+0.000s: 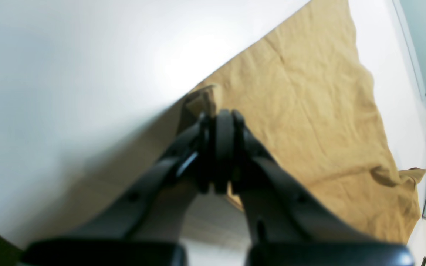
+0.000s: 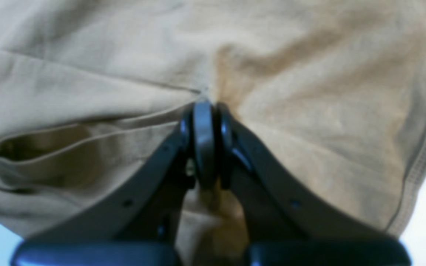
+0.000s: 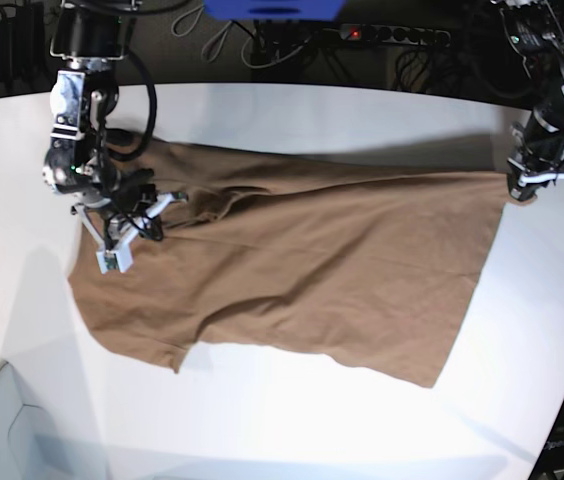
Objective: Layout the t-shirt on the table in an organized manner, then fold the t-shirt properly
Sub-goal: 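Drag the grasped fabric away from the left gripper to smooth it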
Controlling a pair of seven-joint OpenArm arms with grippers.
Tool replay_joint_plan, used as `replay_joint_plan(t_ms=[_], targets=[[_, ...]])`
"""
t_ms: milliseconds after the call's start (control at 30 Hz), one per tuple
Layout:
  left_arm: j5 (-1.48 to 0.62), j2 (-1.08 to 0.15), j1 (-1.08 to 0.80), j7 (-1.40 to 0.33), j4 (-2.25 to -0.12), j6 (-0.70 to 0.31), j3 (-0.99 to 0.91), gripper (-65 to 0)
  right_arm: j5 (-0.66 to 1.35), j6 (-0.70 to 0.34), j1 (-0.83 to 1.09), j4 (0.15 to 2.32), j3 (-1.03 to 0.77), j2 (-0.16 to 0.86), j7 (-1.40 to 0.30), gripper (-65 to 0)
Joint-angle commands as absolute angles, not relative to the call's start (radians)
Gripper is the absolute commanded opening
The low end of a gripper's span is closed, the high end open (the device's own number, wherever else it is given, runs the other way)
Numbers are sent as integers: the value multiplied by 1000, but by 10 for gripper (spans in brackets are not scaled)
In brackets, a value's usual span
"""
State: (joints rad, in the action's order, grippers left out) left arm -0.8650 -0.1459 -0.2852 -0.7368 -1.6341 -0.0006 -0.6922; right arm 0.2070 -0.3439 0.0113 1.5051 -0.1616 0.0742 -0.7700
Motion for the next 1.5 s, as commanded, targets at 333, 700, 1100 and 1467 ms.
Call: replay_joint_plan(t_ms=[333,700,1100,1467], targets=[[-881,-157,-282,-722,-1647,-4,-696,-648,213,-348,133,1863,-168,42,-746,-650],[-883,-157,-282,-722,-1649,-4,-696,-648,208,-348,153,1782,-166,48,-753,-650],[-883,-157,-282,-722,-1649,-4,-696,-648,213,-348,182,1784,-168,42,-746,-499],[-883,-157,-280,-722,-1649,-5,-696,-648,213,-348,285,1957,-134,-44,-743,-411]])
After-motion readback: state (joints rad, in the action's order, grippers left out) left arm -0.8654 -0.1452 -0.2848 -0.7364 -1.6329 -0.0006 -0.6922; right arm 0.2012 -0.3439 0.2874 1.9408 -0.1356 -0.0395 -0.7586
